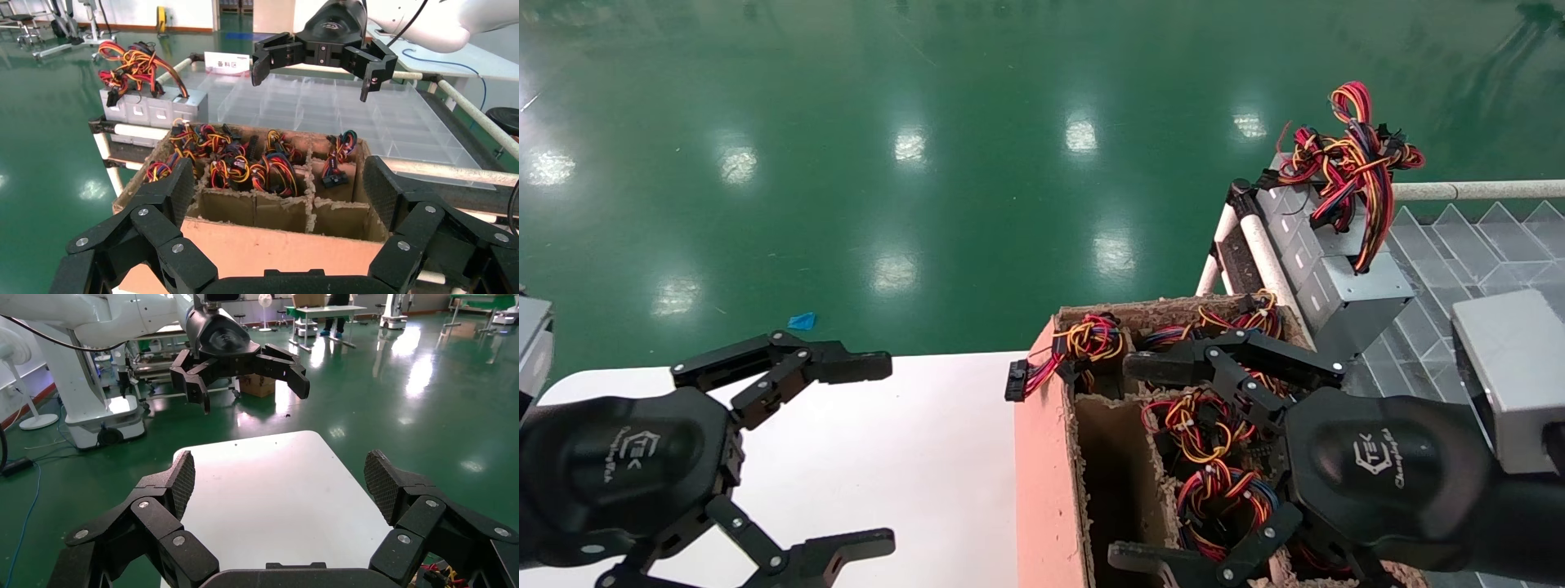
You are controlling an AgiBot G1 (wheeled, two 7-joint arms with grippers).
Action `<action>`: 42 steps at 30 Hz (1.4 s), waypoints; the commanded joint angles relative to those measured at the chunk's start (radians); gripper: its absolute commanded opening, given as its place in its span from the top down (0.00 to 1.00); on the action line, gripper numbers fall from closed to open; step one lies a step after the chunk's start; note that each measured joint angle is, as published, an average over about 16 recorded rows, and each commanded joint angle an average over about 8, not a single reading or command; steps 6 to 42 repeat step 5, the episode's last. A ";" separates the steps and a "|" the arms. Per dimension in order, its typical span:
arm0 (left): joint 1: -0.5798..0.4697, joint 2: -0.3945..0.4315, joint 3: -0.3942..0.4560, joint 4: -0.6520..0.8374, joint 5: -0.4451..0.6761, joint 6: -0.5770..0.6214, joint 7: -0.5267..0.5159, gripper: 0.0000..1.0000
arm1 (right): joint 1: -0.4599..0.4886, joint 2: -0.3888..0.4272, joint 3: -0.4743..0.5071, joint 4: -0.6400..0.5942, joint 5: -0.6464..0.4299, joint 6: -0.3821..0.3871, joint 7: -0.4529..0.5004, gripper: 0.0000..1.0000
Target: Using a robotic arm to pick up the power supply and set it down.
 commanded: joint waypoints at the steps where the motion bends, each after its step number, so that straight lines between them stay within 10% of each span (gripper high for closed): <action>1: 0.000 0.000 0.000 0.000 0.000 0.000 0.000 0.00 | 0.000 0.000 0.000 0.000 0.000 0.000 0.000 0.00; 42: 0.000 0.000 0.000 0.000 0.000 0.000 0.000 0.00 | 0.000 0.000 0.000 0.000 0.000 0.000 0.000 0.00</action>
